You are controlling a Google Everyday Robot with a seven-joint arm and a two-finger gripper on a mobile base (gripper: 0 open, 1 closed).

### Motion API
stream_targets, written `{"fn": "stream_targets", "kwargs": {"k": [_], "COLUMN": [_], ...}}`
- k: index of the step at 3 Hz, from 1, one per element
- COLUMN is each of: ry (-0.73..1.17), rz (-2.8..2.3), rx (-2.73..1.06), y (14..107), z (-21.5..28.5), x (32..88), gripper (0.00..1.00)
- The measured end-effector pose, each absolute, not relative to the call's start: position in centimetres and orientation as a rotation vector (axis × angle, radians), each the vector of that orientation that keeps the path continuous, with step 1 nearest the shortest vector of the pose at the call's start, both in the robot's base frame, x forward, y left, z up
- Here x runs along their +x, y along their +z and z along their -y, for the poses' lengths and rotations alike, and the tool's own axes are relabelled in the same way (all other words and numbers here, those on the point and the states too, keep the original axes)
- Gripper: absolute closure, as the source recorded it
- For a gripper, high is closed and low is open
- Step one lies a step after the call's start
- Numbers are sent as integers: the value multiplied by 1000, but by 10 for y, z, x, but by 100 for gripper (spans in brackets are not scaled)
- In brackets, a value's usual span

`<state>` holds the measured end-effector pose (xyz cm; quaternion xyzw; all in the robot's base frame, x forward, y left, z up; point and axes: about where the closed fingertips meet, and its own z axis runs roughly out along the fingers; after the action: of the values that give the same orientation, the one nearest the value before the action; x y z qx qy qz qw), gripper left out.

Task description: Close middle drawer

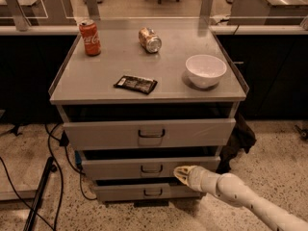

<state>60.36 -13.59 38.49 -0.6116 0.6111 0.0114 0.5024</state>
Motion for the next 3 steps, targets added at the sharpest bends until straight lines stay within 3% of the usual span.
{"fn": "stream_targets", "kwargs": {"k": [1, 3], "ry": [109, 442], "rz": [-1500, -1688], "rx": [-1493, -1496], "y": [390, 400], "z": [137, 149], "x": [593, 519], "gripper": [100, 100]}}
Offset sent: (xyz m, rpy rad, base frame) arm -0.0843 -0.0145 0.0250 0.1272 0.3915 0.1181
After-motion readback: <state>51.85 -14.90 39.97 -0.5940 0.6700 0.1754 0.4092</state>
